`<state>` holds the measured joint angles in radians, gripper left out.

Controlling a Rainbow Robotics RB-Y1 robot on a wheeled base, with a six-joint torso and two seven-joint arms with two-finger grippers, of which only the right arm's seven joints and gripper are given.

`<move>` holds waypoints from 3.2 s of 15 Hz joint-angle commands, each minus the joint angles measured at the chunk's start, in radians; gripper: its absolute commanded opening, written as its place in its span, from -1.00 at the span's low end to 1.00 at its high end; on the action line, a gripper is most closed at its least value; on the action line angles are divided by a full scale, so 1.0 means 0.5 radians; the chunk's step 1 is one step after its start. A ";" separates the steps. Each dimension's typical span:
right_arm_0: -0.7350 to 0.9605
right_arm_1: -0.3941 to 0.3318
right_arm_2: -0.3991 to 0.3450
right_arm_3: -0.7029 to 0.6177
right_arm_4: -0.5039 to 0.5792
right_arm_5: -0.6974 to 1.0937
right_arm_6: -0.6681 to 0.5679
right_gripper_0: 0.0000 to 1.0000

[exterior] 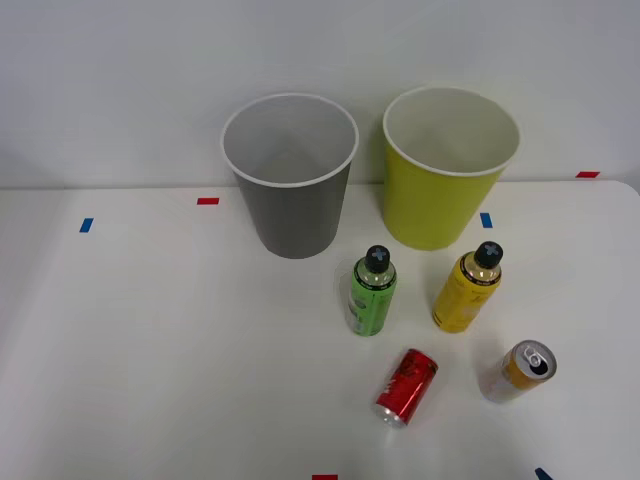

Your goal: Put cans in the gray bin, plastic bottles in the light green bin

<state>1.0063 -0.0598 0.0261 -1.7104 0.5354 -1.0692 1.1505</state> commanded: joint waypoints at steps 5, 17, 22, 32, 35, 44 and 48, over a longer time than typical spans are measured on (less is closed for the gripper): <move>0.000 0.000 0.000 0.000 0.000 0.000 0.000 0.42; 0.000 0.000 0.000 0.000 0.000 0.000 0.000 0.42; 0.000 0.000 0.000 0.000 0.000 0.000 0.000 0.42; 0.000 0.000 0.000 0.000 0.000 0.000 0.000 0.43; 0.000 0.000 0.000 0.000 0.000 0.000 0.000 0.42; 0.000 0.000 0.000 0.000 0.000 0.000 0.000 0.42; 0.000 0.000 0.000 0.000 0.000 0.000 0.000 0.42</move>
<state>1.0063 -0.0598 0.0261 -1.7104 0.5354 -1.0692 1.1505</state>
